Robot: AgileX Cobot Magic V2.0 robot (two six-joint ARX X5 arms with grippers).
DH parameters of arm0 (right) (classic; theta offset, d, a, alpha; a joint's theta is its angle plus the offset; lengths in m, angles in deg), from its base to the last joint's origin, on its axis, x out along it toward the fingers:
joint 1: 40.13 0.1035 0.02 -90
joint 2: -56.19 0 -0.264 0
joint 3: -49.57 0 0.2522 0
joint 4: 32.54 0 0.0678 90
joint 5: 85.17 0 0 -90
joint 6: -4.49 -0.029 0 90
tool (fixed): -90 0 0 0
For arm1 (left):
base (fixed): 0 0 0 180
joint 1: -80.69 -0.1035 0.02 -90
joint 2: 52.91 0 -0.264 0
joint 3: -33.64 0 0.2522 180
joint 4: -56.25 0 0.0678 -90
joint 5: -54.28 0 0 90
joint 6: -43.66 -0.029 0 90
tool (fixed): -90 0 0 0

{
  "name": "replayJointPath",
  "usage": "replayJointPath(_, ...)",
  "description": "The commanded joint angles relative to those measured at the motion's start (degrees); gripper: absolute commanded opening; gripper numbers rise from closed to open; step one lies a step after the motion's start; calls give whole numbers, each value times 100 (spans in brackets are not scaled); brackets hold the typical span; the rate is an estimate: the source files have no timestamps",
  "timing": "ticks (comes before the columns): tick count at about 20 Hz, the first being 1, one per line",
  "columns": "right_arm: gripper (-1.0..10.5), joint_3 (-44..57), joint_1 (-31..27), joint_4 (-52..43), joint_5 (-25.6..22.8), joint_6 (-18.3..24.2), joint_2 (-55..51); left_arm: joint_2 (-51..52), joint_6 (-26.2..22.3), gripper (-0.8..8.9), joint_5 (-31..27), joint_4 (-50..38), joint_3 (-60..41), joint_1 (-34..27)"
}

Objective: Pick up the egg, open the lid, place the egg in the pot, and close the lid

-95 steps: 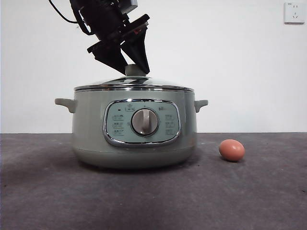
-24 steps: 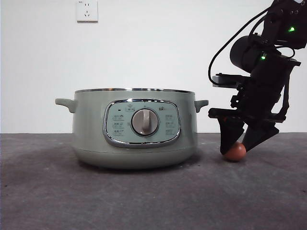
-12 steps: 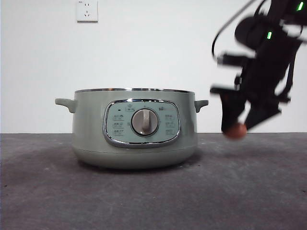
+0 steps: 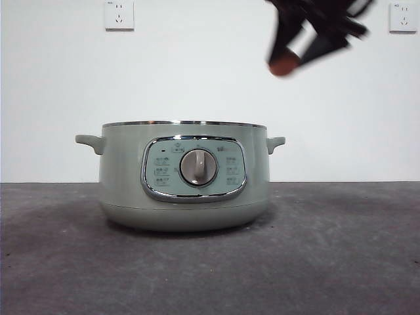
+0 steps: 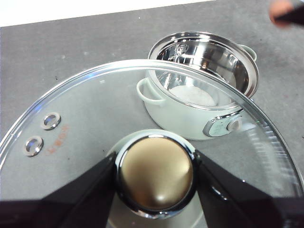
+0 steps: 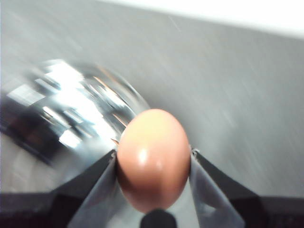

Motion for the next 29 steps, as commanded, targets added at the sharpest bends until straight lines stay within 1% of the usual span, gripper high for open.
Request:
replayJointPath(1,-13,-625,367,66,26,22,448,52,13,-8,68,-254,39,2)
replayJointPath(3,-13,-1268,678,295,26,133,949,52,13,-8,68,-251,39,2)
replayJointPath(7,-13,-2524,1071,898,20,409,2090,52,13,-8,68,-251,39,2)
replayJointPath(12,-12,-3491,1180,1613,15,638,3248,52,13,-8,68,-205,39,2)
replayJointPath(18,-13,-3523,1180,2057,15,863,3947,52,13,-8,68,-212,39,2)
replayJointPath(21,-13,-3501,1180,2179,15,920,4044,52,-13,-8,68,-214,39,2)
replayJointPath(22,-13,-3499,1180,2260,15,1012,4068,52,-13,-8,68,-212,39,2)
replayJointPath(25,-12,-3495,1180,2446,13,1117,4157,52,-15,-8,68,-212,39,2)
replayJointPath(29,-12,-3495,1178,2601,15,1119,4236,50,-15,-9,68,-212,39,2)
